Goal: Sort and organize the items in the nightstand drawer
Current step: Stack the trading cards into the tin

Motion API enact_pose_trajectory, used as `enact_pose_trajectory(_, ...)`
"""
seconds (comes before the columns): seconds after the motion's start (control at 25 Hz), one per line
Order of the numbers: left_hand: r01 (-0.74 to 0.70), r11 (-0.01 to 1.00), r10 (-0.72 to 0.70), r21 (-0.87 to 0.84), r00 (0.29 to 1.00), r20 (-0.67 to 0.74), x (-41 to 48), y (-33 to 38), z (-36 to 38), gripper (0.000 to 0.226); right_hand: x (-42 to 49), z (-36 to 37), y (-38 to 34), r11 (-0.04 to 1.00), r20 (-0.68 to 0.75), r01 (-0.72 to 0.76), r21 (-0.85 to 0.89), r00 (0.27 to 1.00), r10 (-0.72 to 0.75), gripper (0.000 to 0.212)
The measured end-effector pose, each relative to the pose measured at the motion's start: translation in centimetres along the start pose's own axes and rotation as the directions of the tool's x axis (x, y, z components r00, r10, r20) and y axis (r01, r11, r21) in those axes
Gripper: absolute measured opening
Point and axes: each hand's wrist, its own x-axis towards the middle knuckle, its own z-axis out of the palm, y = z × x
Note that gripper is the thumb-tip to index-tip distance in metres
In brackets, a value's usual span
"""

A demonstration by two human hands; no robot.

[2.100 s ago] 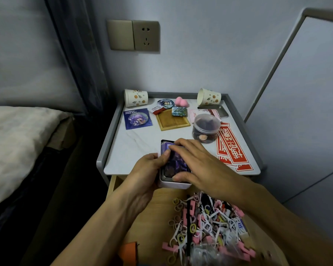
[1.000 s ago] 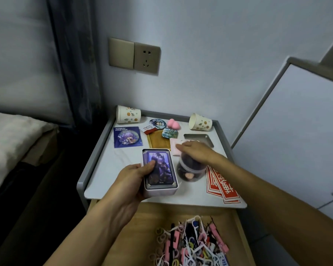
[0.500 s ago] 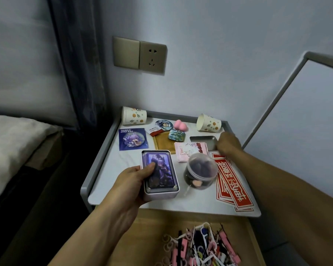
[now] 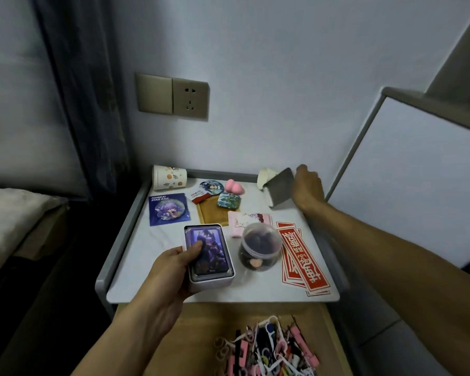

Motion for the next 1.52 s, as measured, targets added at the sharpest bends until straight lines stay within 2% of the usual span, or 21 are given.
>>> enact_pose_trajectory(0.12, -0.003, 1.000, 0.003, 0.015, 1.000, -0.001, -0.4, -0.2, 0.3, 0.029, -2.1, -3.6, -1.4, 0.982, -0.099, 0.124, 0.145, 0.989, -0.110, 0.012)
enact_pose_trajectory(0.24, 0.000, 1.000, 0.000, 0.000, 1.000, 0.018, -1.1, -0.4, 0.7, 0.031, -8.2, -6.1, -3.3, 0.918, -0.223, 0.240, 0.317, 0.959, -0.173, 0.009)
enact_pose_trajectory(0.4, 0.051, 0.997, -0.049, -0.052, 0.998, 0.046, -1.9, -0.9, 0.6, 0.033, -19.2, -5.4, -3.5, 0.793, -0.212, 0.367, 0.487, 0.930, -0.301, 0.012)
enact_pose_trajectory(0.48, 0.077, 0.994, -0.073, -0.080, 0.996, 0.056, -2.2, -1.2, 0.6, 0.030, -22.5, -3.9, -3.0, 0.759, -0.284, 0.472, 0.448, 0.880, -0.380, 0.020)
enact_pose_trajectory(0.6, 0.078, 0.993, -0.074, -0.087, 0.996, 0.052, -1.7, -1.8, 0.4, 0.025, -23.8, -2.5, -2.9, 0.693, -0.366, 0.644, 0.325, 0.761, -0.535, 0.032)
enact_pose_trajectory(0.72, 0.056, 0.992, -0.048, -0.115, 0.997, 0.068, -1.4, -1.8, 0.3, 0.025, -23.8, -2.1, -3.3, 0.614, -0.255, 0.725, 0.311, 0.687, -0.681, 0.050)
enact_pose_trajectory(0.88, -0.005, 0.990, 0.014, -0.139, 0.998, 0.063, -1.5, -1.6, 0.2, 0.027, -23.6, -2.1, -3.3, 0.651, 0.020, 0.685, 0.326, 0.684, -0.729, 0.086)
enact_pose_trajectory(1.0, -0.038, 0.993, 0.044, -0.113, 0.998, 0.052, -1.7, -1.4, 0.1, 0.024, -24.1, -3.1, -3.6, 0.700, 0.273, 0.588, 0.405, 0.653, -0.706, 0.089)
enact_pose_trajectory(1.04, -0.049, 0.994, 0.055, -0.098, 0.997, 0.052, -1.9, -1.4, 0.1, 0.025, -24.3, -3.4, -3.7, 0.715, 0.313, 0.555, 0.425, 0.651, -0.692, 0.086)
enact_pose_trajectory(1.12, -0.053, 0.995, 0.057, -0.083, 0.997, 0.042, -1.9, -1.4, 0.0, 0.027, -24.5, -3.6, -4.1, 0.725, 0.298, 0.474, 0.499, 0.692, -0.658, 0.079)
enact_pose_trajectory(1.28, -0.053, 0.999, 0.053, 0.005, 0.997, 0.064, -2.4, -1.8, 0.6, 0.028, -24.0, -3.3, -4.7, 0.747, 0.229, 0.309, 0.588, 0.823, -0.520, 0.080)
enact_pose_trajectory(1.44, -0.031, 0.999, 0.030, 0.034, 0.999, 0.018, -2.3, -2.1, 0.9, 0.025, -23.0, -3.4, -4.4, 0.778, 0.328, 0.209, 0.592, 0.820, -0.470, 0.086)
enact_pose_trajectory(1.52, -0.020, 0.999, 0.020, 0.028, 1.000, -0.001, -2.3, -2.1, 0.8, 0.027, -21.9, -3.6, -3.8, 0.804, 0.368, 0.172, 0.570, 0.821, -0.437, 0.097)
